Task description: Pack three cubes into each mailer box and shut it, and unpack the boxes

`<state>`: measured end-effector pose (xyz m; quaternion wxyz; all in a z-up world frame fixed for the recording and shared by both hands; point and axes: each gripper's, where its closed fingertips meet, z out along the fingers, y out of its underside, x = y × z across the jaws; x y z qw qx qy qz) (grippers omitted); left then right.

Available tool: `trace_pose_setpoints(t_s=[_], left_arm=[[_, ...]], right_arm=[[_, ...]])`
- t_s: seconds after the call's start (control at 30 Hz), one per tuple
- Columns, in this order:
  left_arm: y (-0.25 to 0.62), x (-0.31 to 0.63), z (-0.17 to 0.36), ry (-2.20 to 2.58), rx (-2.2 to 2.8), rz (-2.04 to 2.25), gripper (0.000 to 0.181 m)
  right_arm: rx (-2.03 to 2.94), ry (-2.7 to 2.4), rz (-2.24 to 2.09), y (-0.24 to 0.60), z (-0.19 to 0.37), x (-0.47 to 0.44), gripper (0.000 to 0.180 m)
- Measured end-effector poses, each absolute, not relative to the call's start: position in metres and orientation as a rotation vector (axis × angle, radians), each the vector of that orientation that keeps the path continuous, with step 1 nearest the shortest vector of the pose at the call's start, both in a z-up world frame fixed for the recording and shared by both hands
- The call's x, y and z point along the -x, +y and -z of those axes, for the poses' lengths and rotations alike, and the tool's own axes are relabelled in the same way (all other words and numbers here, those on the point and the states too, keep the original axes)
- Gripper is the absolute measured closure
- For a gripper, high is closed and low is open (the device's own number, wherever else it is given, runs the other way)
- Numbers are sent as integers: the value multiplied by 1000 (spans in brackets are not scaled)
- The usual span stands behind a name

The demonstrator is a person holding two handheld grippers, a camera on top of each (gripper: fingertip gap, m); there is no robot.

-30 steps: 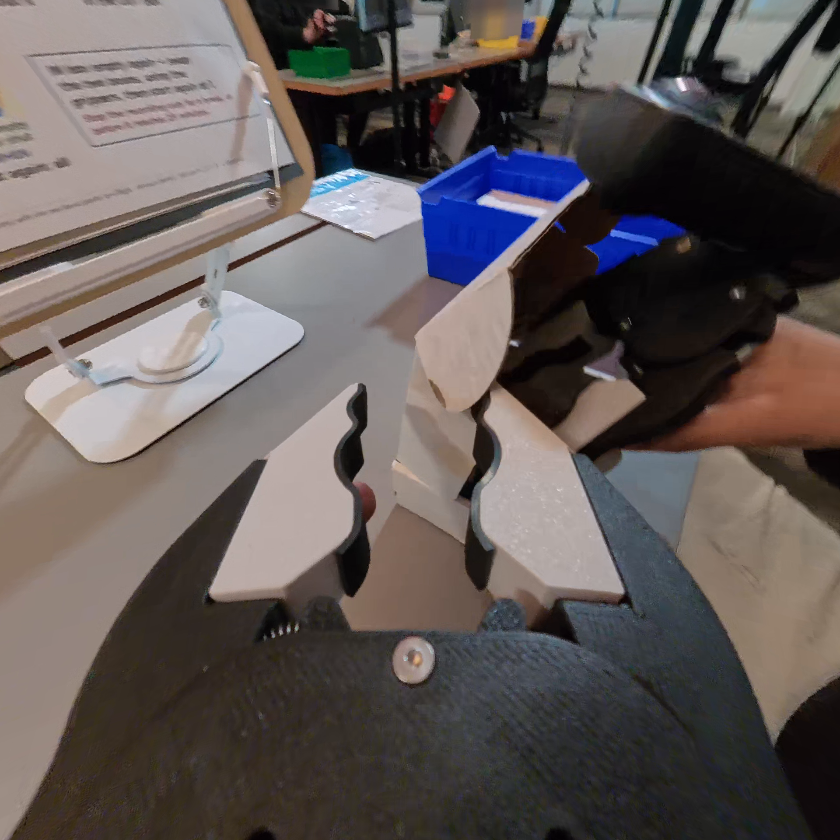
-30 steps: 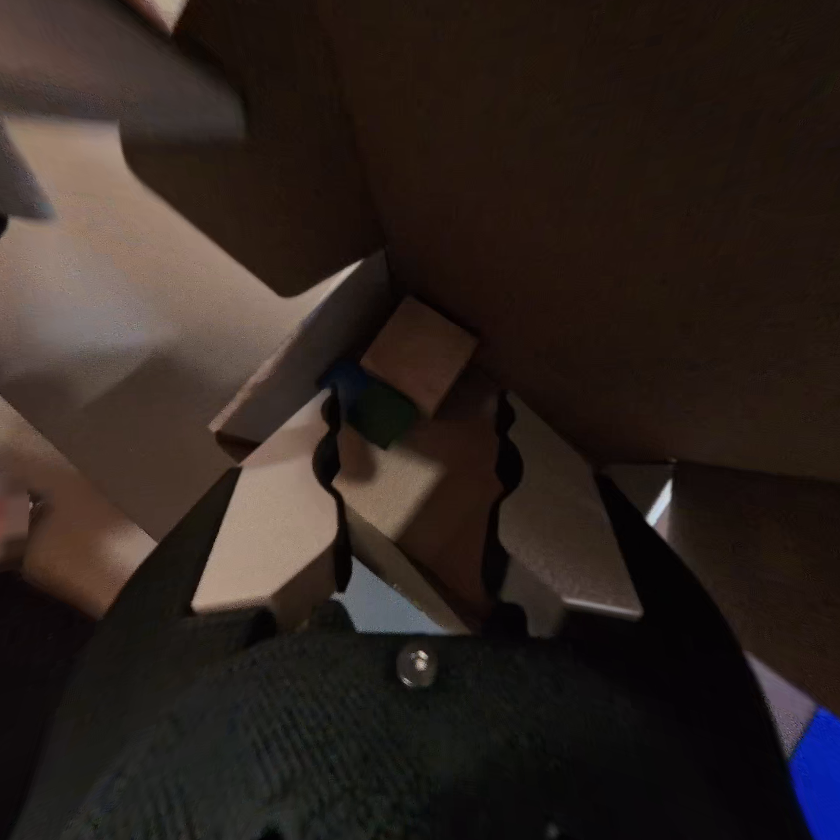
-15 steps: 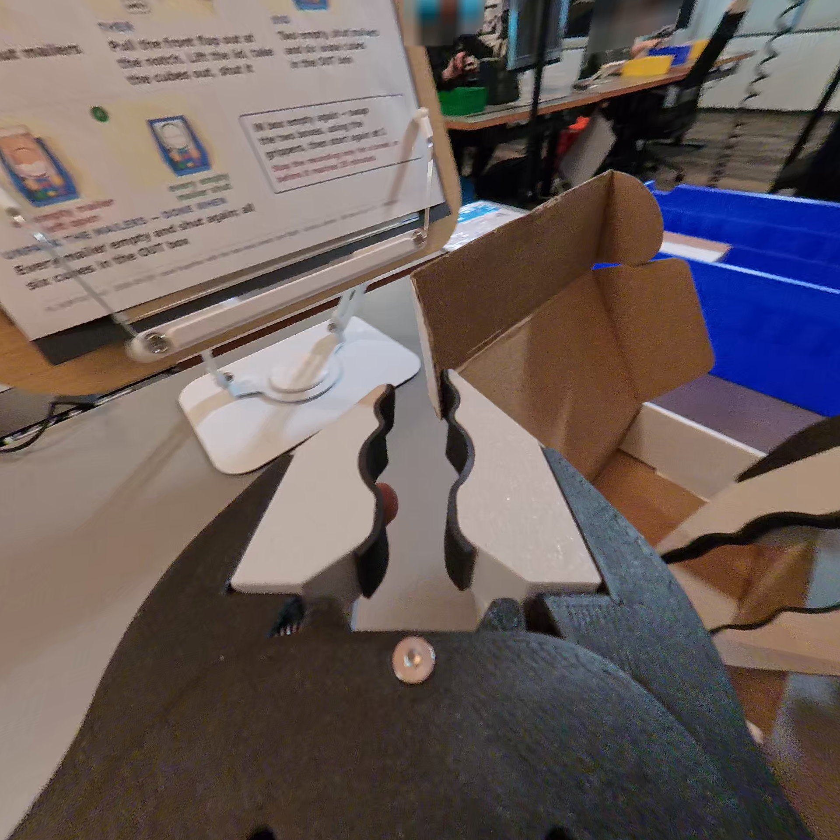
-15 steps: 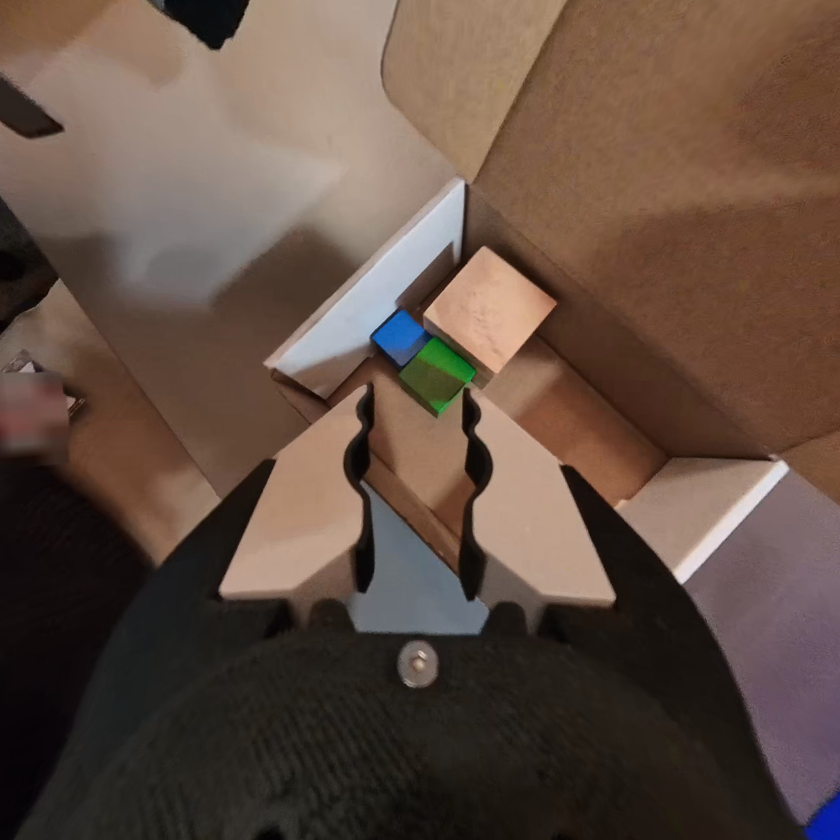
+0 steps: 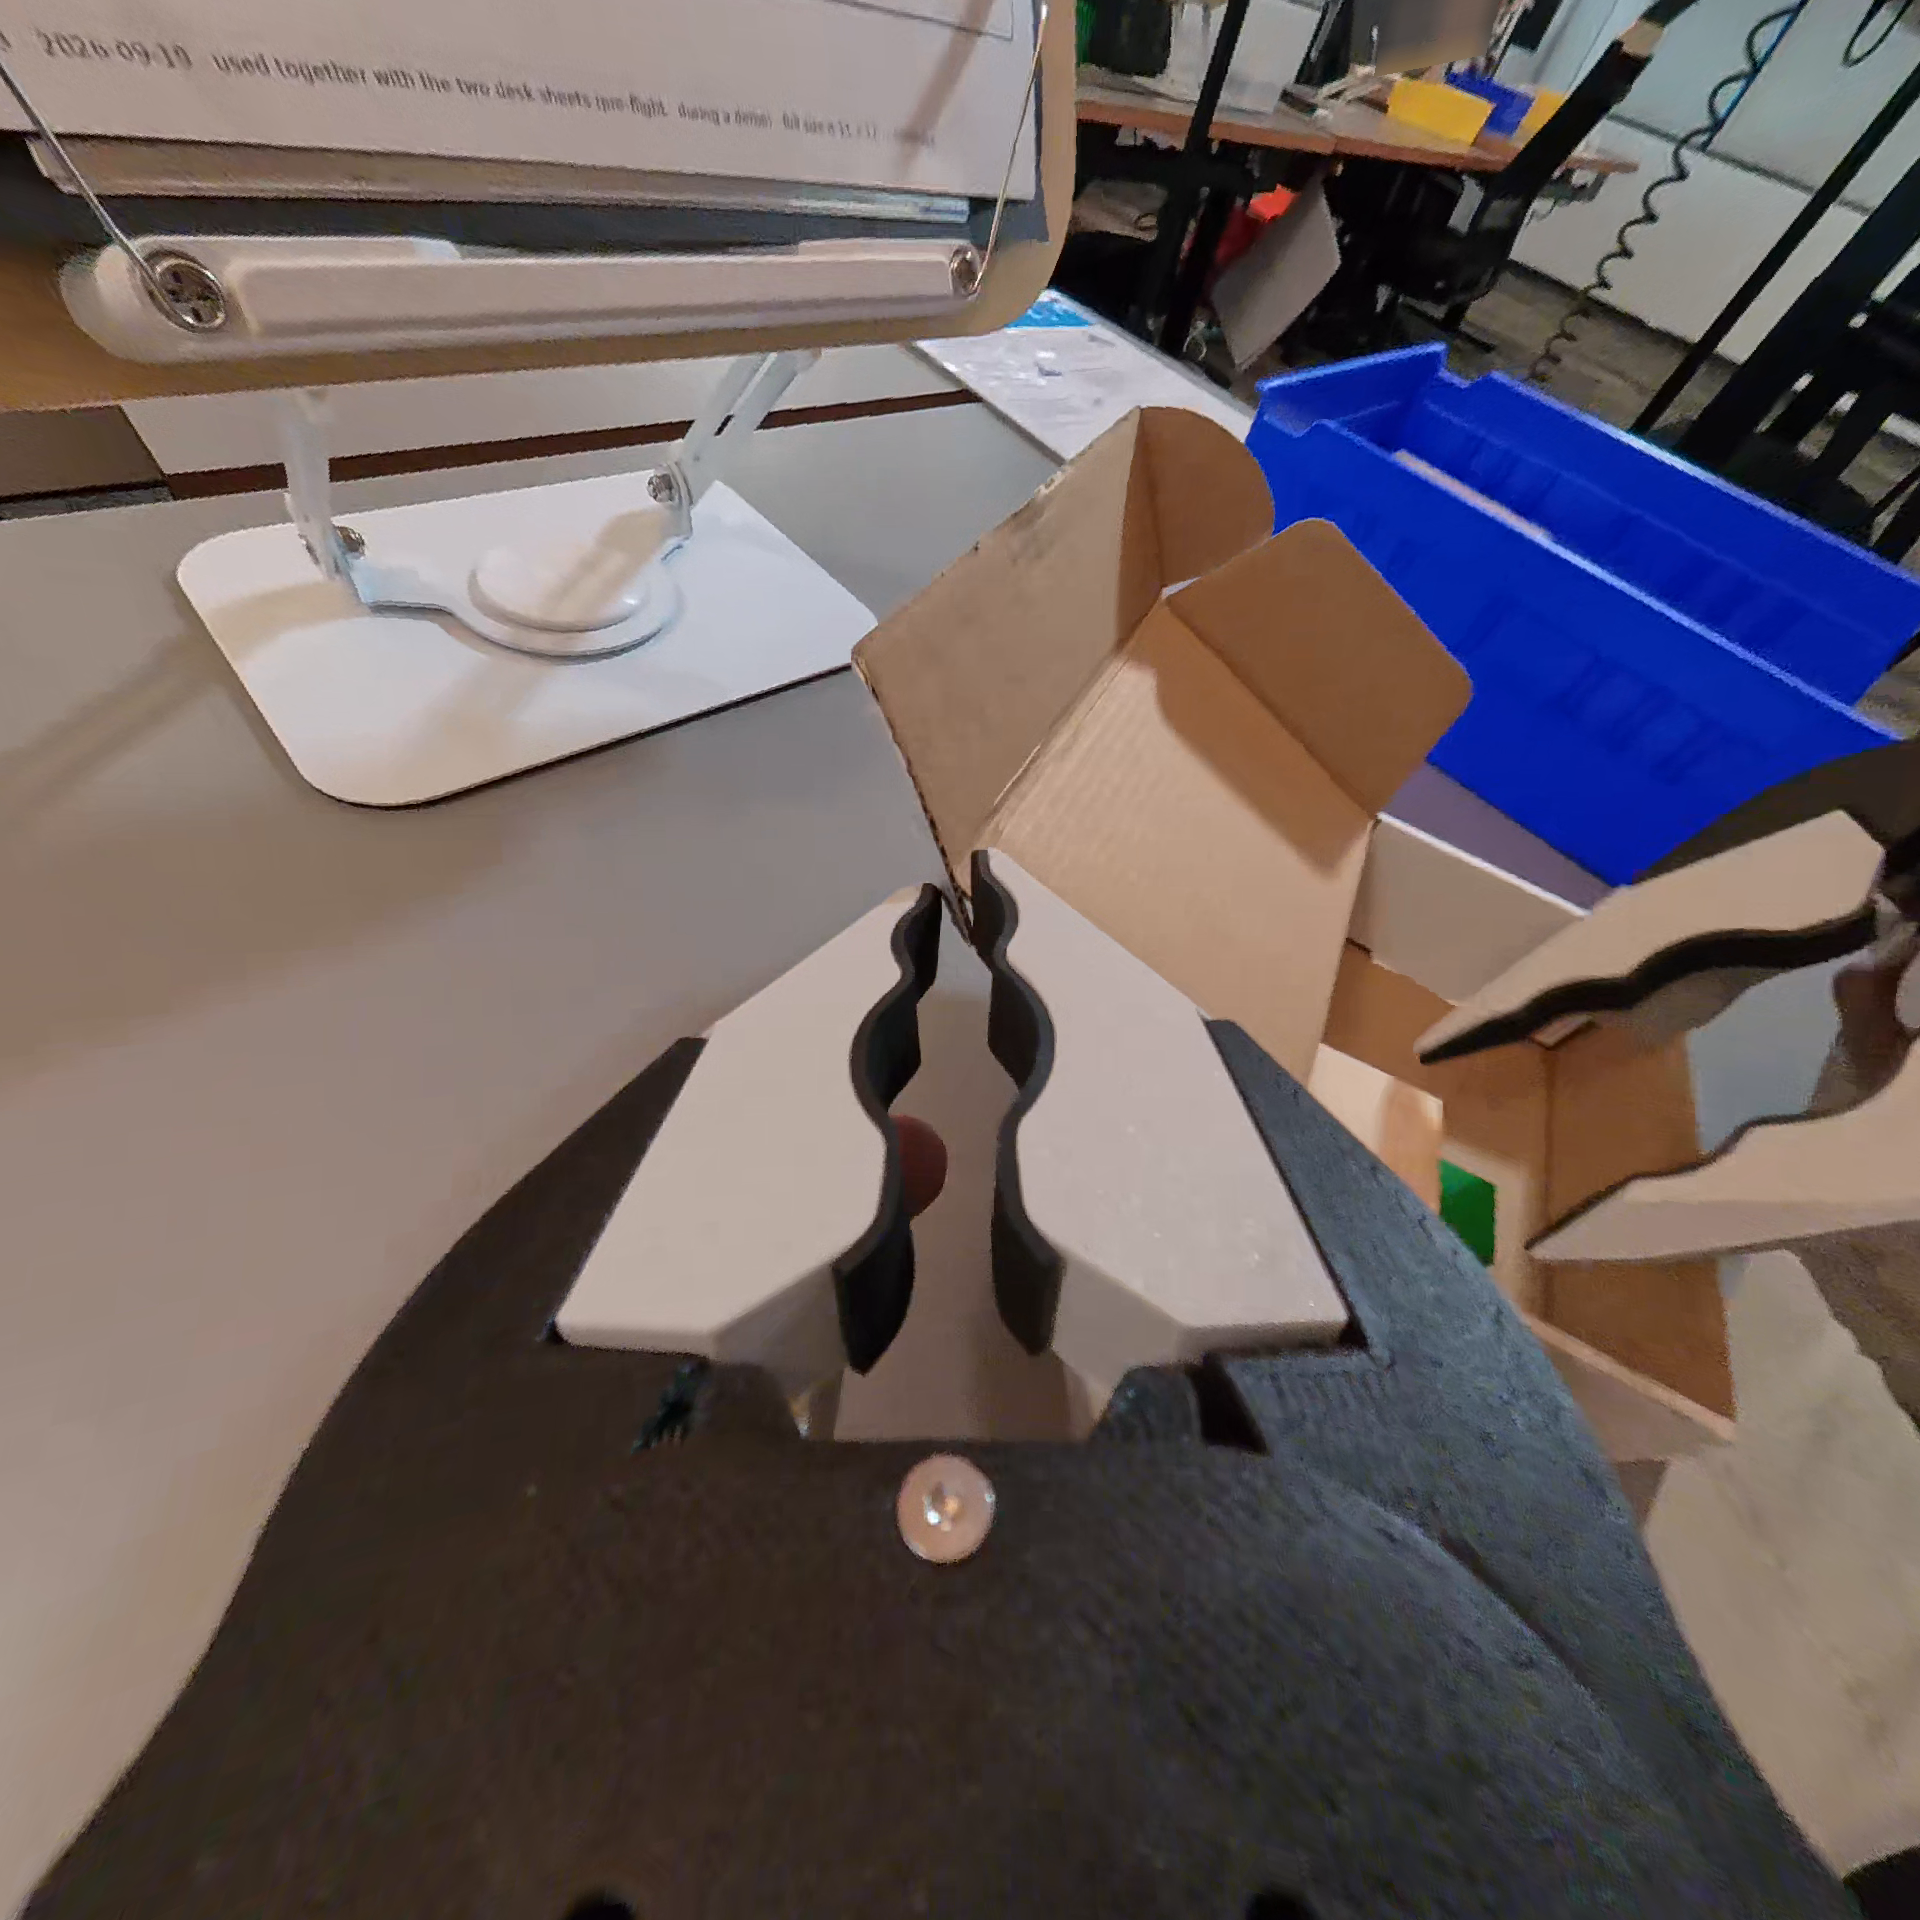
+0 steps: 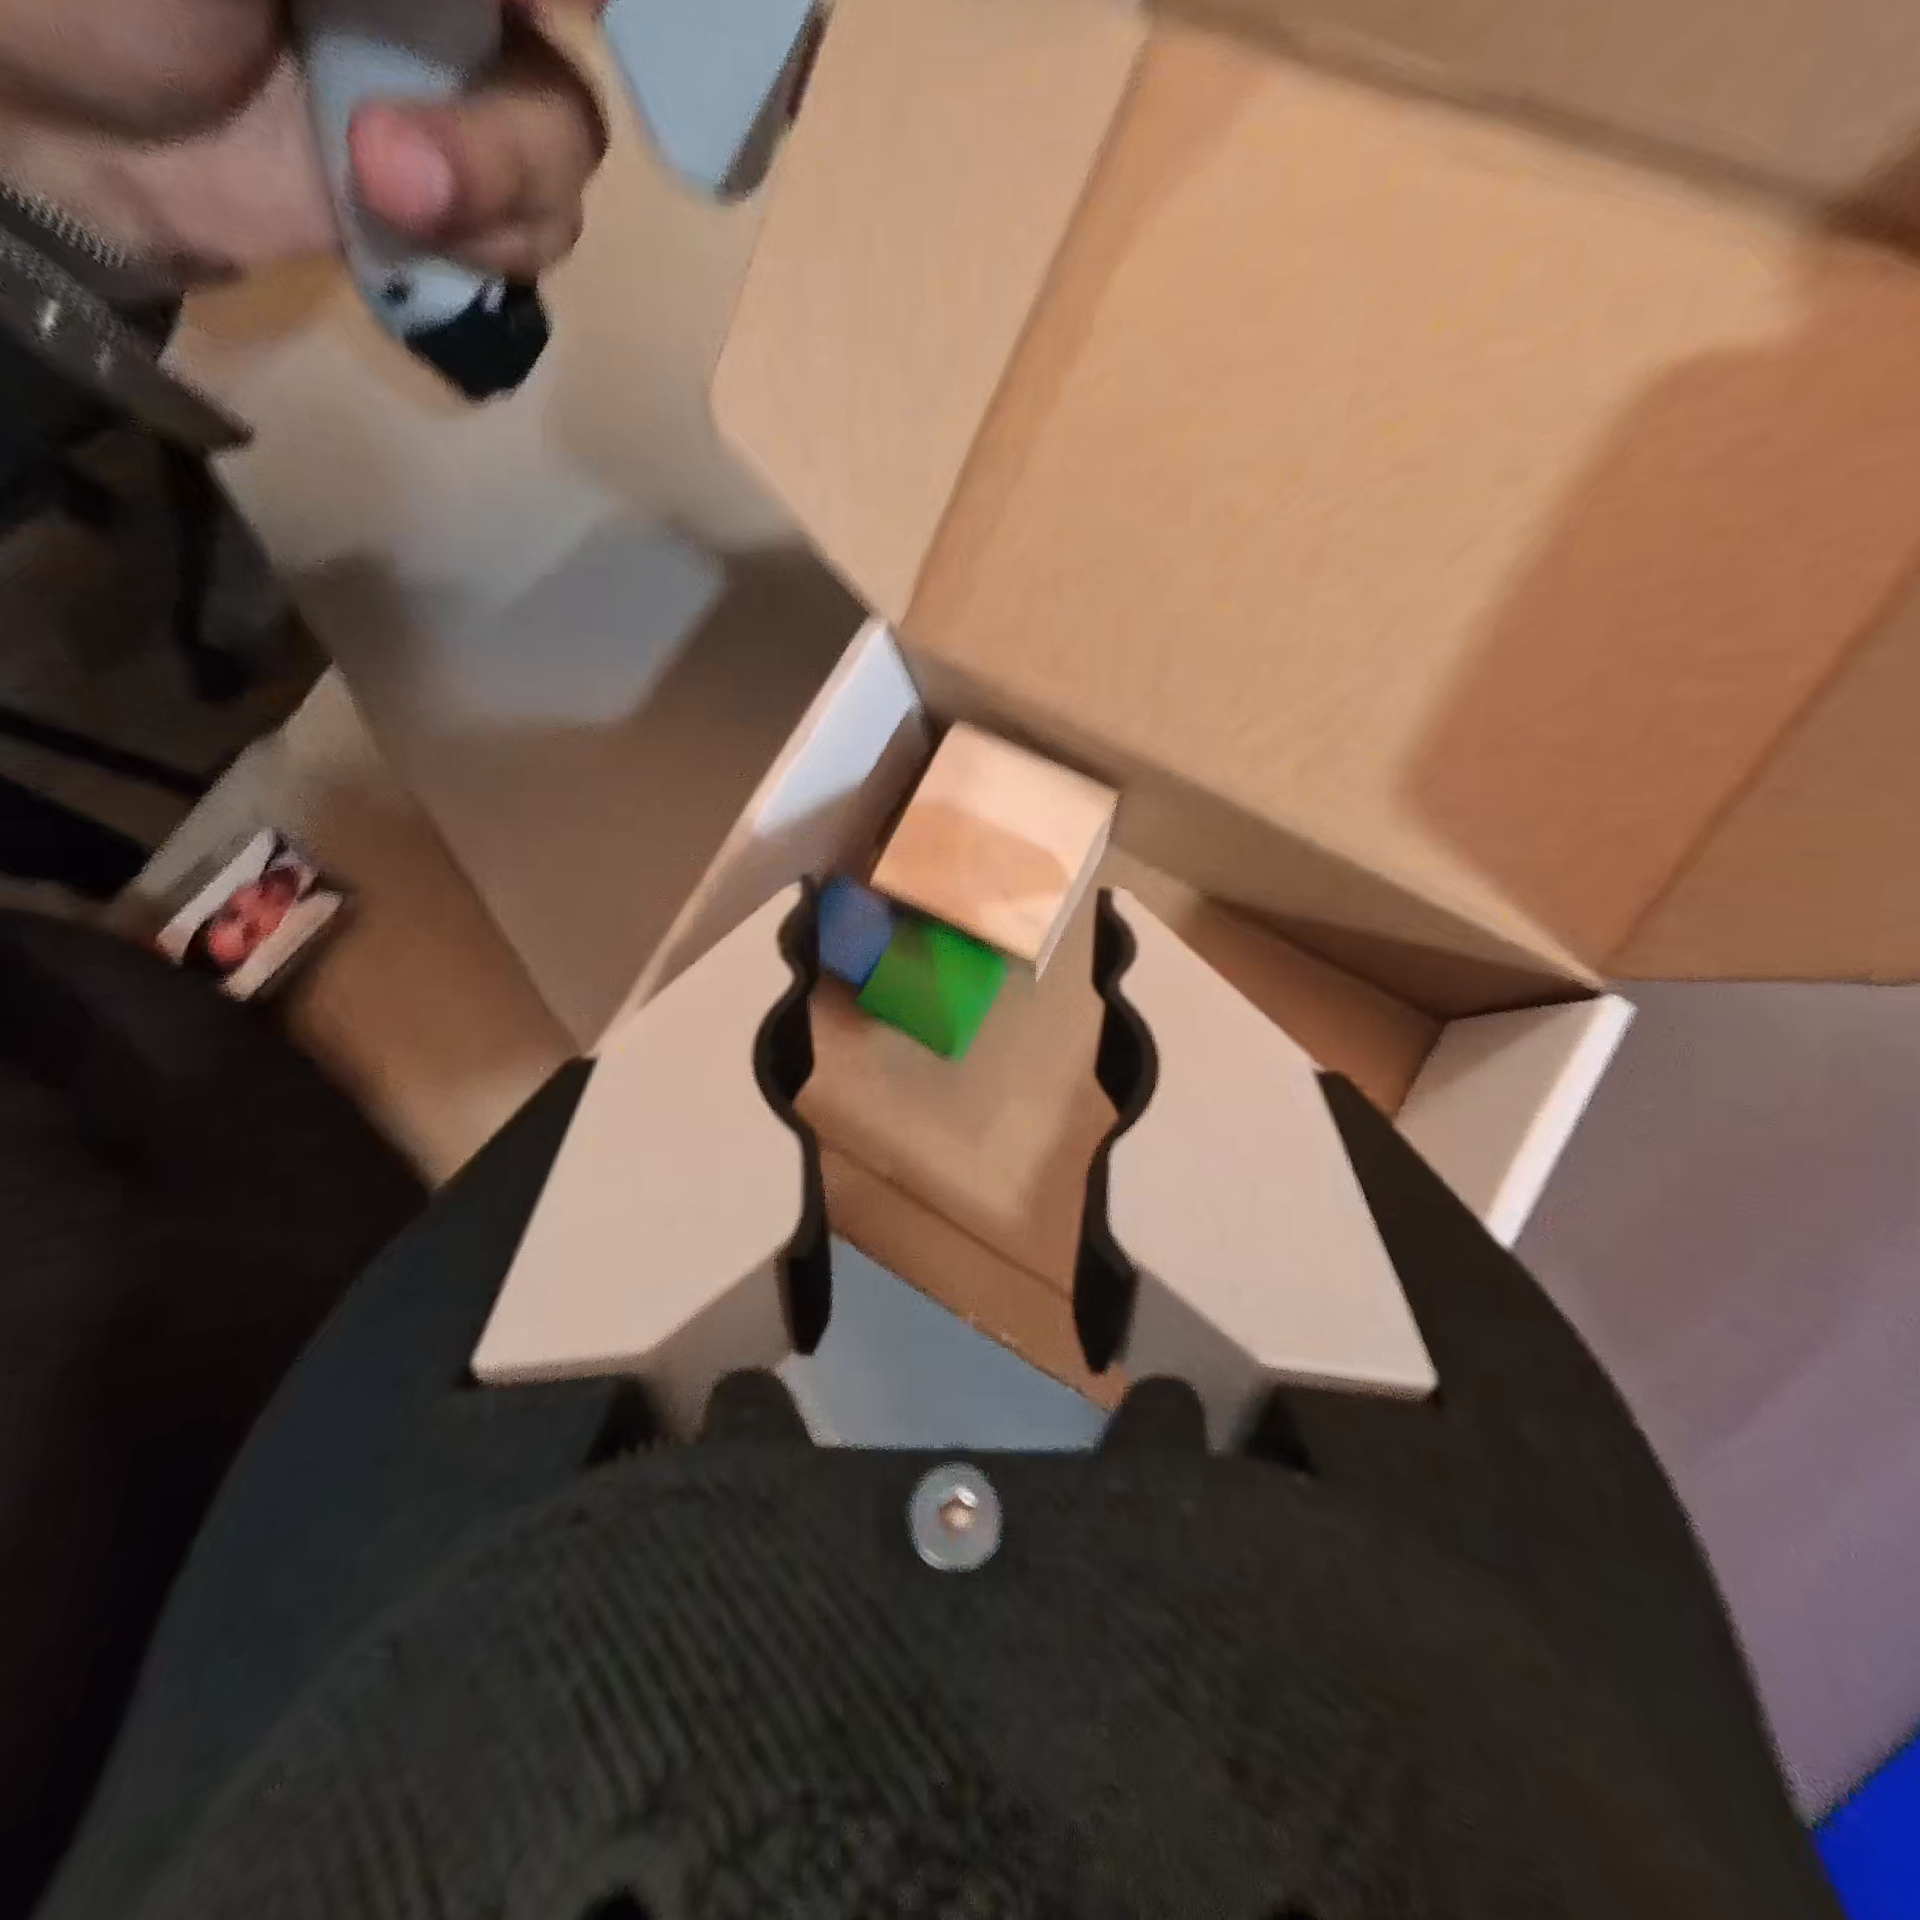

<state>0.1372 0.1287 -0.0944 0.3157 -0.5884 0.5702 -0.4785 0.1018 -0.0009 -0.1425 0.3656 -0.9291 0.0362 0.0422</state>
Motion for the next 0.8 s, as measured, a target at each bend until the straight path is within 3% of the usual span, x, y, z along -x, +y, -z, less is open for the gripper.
trace_pose_setpoints(t_s=[0.13, 0.27, 0.47, 0.67, 0.8], left_arm=[[125, -128, 89, 1453, 1548, 1288, 174], [119, -120, 85, 1410, 1513, 1304, 171], [113, -117, 75, 1412, 1435, 1315, 165], [113, -119, 75, 1401, 1429, 1337, 161], [112, -120, 75, 1394, 1435, 1350, 161]], right_arm=[[2436, 212, 31, 6, 151, -109, 122], [2516, 152, 201, 9, 165, -111, 136], [2344, 223, 254, -9, 105, -139, 136], [2080, 590, 508, -128, 19, -249, 136], [2023, 903, 630, -221, 53, -329, 137]])
